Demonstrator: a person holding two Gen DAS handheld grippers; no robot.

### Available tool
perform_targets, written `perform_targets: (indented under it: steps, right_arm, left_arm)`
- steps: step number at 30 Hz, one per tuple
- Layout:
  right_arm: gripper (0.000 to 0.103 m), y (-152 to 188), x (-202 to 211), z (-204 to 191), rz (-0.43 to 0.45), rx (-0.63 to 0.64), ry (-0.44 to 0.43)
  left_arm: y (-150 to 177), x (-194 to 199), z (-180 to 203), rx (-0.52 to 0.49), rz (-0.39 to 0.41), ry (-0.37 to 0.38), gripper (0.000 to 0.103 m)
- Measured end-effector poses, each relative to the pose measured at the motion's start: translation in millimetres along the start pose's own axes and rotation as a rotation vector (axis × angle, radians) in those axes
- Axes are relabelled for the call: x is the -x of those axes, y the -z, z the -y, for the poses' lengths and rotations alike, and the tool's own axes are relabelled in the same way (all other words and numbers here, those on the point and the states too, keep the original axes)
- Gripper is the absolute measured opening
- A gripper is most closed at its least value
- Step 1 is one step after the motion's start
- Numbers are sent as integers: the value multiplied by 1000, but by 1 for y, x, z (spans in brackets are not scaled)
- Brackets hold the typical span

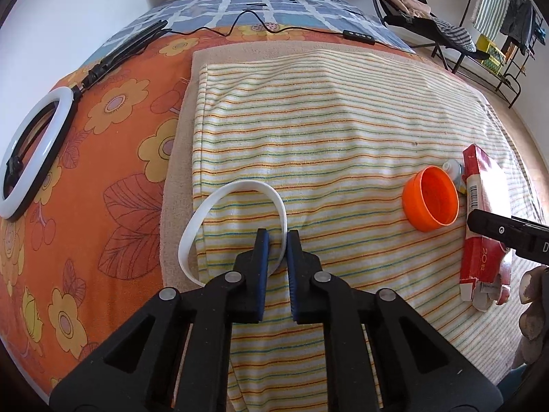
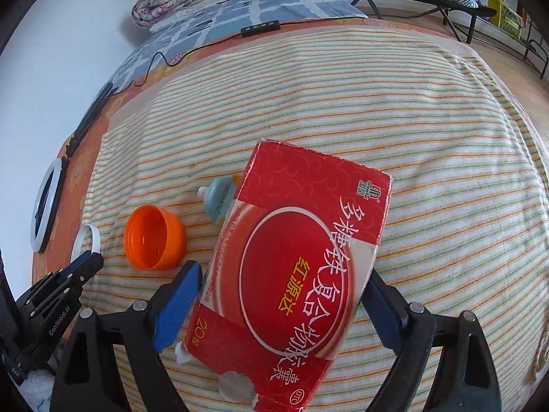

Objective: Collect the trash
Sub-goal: 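Grasp the white wristband with the left tool while the right tool grasps the red tissue box, then carry wristband and tissue box over the blue basket and open both tools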

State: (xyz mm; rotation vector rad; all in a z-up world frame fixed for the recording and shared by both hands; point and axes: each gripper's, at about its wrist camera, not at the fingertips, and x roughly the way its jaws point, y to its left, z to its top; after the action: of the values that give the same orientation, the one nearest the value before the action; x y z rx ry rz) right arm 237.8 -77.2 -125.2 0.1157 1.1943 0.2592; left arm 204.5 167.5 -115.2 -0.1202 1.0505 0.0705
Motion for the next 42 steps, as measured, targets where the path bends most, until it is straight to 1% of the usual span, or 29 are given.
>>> perform_targets:
  steps: [3, 7, 8, 9, 11, 12, 14, 15, 16, 17, 18, 19, 22, 23, 24, 25, 26, 29, 30, 33, 35, 42]
  right_arm:
    - [86, 1, 5, 10, -11, -13, -52]
    - [78, 6, 12, 26, -10, -26, -107]
    - [63, 8, 16, 30, 3, -35, -122]
    - [54, 8, 20, 34, 14, -50, -142]
    - [49, 7, 24, 40, 9, -57, -175]
    - [50, 6, 25, 42, 0, -59, -193]
    - [55, 6, 23, 48, -40, -86, -275]
    - [72, 7, 21, 51, -60, -109, -326]
    - [81, 9, 20, 54, -64, -132, -355]
    - [87, 11, 18, 55, -50, -149, -371]
    - [80, 13, 16, 56, -38, -154, -396]
    - [78, 13, 11, 55, -45, -154, -398]
    - [79, 16, 11, 54, -5, -163, -399]
    - [79, 16, 11, 51, 9, -148, -383]
    - [75, 16, 11, 45, 18, -121, -358]
    - [69, 16, 12, 40, 26, -94, -322]
    - [50, 15, 12, 36, 22, -75, -296]
    - [35, 14, 16, 40, 15, -111, -340]
    - [31, 13, 20, 40, 24, -110, -343]
    - [25, 11, 35, 34, 53, -82, -355]
    - [23, 11, 44, 26, 66, -54, -362]
    - [23, 15, 53, -16, 62, 83, -327]
  left_arm:
    - [1, 5, -3, 17, 5, 3, 3]
    - [3, 18, -3, 14, 28, -5, 3]
    - [4, 22, -3, 15, 34, -5, 3]
    - [4, 26, -3, 15, 40, -5, 3]
    - [4, 32, -2, 14, 46, 2, 3]
    - [5, 34, 0, 13, 50, 0, 3]
    - [5, 38, 2, 10, 54, 7, 3]
    - [5, 39, 3, 9, 56, 9, 3]
    - [5, 40, 4, 7, 58, 9, 3]
    - [5, 41, 4, 7, 59, 9, 3]
    - [5, 41, 5, 8, 58, 10, 3]
    - [6, 42, 6, 8, 58, 11, 3]
    - [7, 43, 9, 2, 59, 12, 3]
    - [7, 43, 10, 1, 59, 11, 3]
    - [7, 43, 10, 0, 58, 12, 3]
    - [8, 44, 10, 0, 58, 13, 3]
    - [8, 45, 11, 0, 59, 15, 3]
    - [9, 51, 11, -1, 67, 26, 3]
    - [9, 53, 12, -1, 70, 29, 3]
    - [11, 59, 12, 0, 77, 38, 3]
    - [13, 62, 14, -5, 80, 42, 3]
    - [18, 71, 21, -26, 84, 50, 3]
